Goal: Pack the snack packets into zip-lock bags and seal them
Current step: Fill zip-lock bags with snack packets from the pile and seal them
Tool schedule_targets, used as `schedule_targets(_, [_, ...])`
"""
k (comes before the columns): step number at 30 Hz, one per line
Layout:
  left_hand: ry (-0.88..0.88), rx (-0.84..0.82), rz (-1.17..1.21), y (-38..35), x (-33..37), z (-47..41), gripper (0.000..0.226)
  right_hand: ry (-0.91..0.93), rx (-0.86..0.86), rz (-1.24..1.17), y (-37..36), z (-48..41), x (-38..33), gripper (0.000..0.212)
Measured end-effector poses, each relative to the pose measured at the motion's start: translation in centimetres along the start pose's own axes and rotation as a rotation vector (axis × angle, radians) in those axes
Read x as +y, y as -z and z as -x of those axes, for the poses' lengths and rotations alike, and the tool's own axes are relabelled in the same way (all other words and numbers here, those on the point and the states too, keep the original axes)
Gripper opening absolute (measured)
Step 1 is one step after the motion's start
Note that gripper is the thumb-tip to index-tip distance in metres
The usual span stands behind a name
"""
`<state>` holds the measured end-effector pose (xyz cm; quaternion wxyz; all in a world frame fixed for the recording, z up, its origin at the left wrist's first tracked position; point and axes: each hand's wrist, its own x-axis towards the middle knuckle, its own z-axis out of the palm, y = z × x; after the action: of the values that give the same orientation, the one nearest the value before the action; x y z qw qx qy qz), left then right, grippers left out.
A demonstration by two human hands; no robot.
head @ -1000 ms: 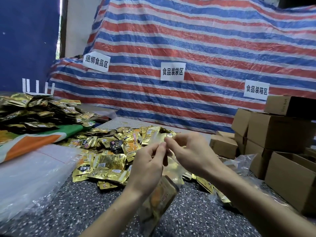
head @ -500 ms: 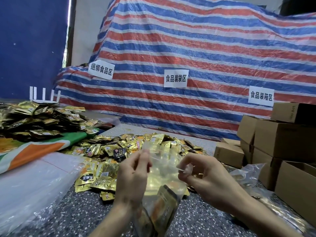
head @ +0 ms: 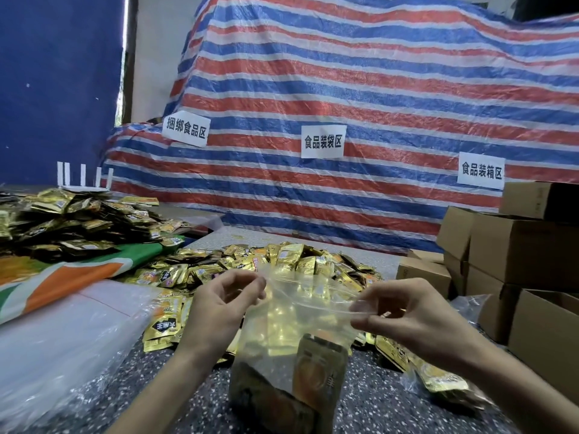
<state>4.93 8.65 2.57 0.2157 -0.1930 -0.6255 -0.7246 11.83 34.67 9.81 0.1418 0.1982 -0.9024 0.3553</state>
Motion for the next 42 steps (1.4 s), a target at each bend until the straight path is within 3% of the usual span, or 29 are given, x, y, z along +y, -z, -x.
schedule_targets(3, [-0.009, -0.049, 0.032, 0.2, 0.5, 0.3, 0.015, -0.011, -0.022, -0.049, 1.1, 0.5, -0.1, 0.024])
schedule_targets(11, [-0.03, -0.075, 0.134, 0.3, 1.6, 0.5, 0.019, 0.023, 0.085, -0.202, 2.7, 0.3, 0.1, 0.021])
schedule_targets(17, [0.011, -0.094, 0.139, -0.2, 1.4, 0.8, 0.032, -0.029, 0.034, -0.324, 3.5, 0.6, 0.7, 0.021])
schedule_targets(25, [-0.029, -0.096, 0.1, -1.0, 2.4, 0.9, 0.019, -0.049, 0.119, -0.299, 3.3, 0.7, 1.2, 0.038])
schedule_targets(30, [0.028, -0.088, 0.164, -1.5, 2.7, 1.0, 0.023, -0.038, 0.202, -0.233, 2.8, 0.7, 0.8, 0.028])
schedule_targets(33, [0.04, -0.097, 0.169, -1.5, 2.8, 1.1, 0.021, -0.065, 0.153, -0.109, 2.7, 0.9, -0.2, 0.028])
schedule_targets(36, [0.015, -0.138, 0.149, -1.5, 3.1, 1.2, 0.014, 0.008, 0.017, 0.169, 1.9, 0.3, -2.3, 0.066])
schedule_targets(37, [0.005, -0.152, 0.146, -1.6, 3.2, 1.2, 0.013, 0.059, -0.016, 0.227, 1.4, -0.2, -3.1, 0.07])
schedule_targets(39, [-0.012, -0.167, 0.137, -1.8, 3.4, 1.2, 0.012, 0.16, -0.064, 0.299, 0.2, -1.3, -4.6, 0.061])
schedule_targets(42, [-0.053, -0.167, 0.087, -2.0, 3.7, 1.3, 0.01, 0.241, -0.036, 0.36, -1.2, -2.8, -6.3, 0.024])
